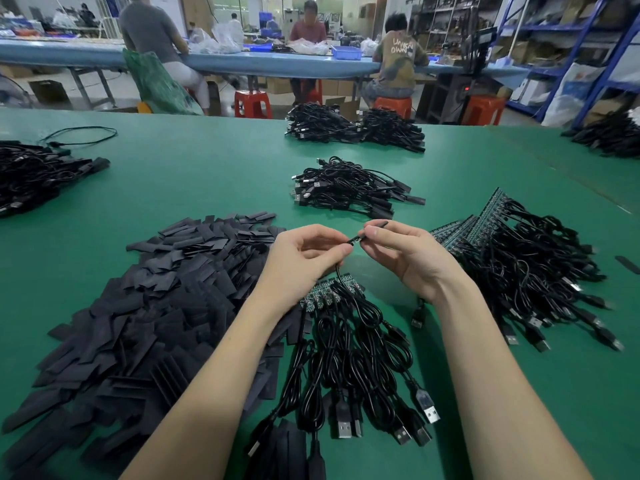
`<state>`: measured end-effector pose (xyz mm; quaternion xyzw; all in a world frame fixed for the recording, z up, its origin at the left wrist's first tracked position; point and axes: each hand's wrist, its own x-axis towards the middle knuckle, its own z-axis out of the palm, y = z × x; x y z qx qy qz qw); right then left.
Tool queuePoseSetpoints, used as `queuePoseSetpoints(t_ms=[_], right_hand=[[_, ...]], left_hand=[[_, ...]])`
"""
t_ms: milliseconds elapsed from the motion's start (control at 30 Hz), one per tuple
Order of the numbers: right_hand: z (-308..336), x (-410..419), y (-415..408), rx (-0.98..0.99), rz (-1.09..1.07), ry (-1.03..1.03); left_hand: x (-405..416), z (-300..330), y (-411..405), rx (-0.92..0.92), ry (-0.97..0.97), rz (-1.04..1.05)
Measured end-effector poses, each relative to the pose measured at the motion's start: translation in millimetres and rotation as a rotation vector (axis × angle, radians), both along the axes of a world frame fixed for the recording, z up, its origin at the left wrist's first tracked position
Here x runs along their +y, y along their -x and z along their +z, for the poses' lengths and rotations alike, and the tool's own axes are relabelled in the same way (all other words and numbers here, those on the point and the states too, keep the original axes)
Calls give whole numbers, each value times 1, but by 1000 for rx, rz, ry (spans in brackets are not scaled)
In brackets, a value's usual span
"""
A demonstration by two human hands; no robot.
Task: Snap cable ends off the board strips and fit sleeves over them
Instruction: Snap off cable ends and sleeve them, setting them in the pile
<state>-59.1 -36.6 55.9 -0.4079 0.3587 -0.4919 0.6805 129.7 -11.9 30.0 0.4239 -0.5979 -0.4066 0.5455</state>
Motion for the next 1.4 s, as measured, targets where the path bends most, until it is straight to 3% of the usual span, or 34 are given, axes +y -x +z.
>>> queuePoseSetpoints(t_ms=[267, 933, 1167, 1400], right_hand=[[-3, -1, -4, -15, -29, -49], [-5, 4, -6, 7, 131, -4], [-7, 4, -21, -2, -50, 177], [-6, 7, -23, -43, -125, 184]], left_hand=[[4, 1, 4, 35, -4, 16], [2, 1, 2, 128, 24, -43], [0, 0, 5, 213, 0, -13], [0, -1, 5, 224, -21, -6]])
